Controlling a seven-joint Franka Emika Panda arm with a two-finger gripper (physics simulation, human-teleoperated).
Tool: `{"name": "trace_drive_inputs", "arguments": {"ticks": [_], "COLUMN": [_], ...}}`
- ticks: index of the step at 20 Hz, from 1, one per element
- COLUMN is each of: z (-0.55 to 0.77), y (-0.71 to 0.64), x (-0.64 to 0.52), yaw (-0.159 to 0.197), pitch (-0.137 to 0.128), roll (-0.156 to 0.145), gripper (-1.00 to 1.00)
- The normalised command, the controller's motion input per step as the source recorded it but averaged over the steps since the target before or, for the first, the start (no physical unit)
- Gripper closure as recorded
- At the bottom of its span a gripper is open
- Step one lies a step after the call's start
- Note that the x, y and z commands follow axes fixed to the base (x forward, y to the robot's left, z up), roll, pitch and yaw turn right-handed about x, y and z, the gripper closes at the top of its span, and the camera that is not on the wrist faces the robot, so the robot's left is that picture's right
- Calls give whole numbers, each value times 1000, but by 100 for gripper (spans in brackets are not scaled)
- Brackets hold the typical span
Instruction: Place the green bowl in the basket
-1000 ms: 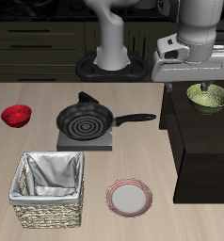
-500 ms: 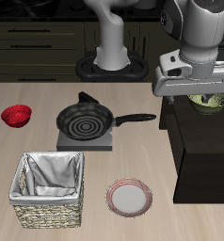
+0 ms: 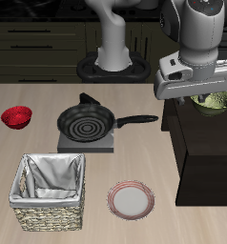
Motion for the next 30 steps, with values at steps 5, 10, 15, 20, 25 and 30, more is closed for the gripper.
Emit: {"name": "trace_drive_inputs", "arguments": {"ticks": [5,10,15,20,25,30], "z": [50,61,171,173,144,-110], "y": [-112,-135,-183,-234,-406,-439], "x": [-14,-32,-65,-94,-131,-167], "yaw": [-11,-1,-15,-14,-5,53], "pitch": [-5,-18,-35,-23,-20,11], "roll": [2,-9,-15,-26,-36,-26], "gripper": [100,100,100,100,100,100]}}
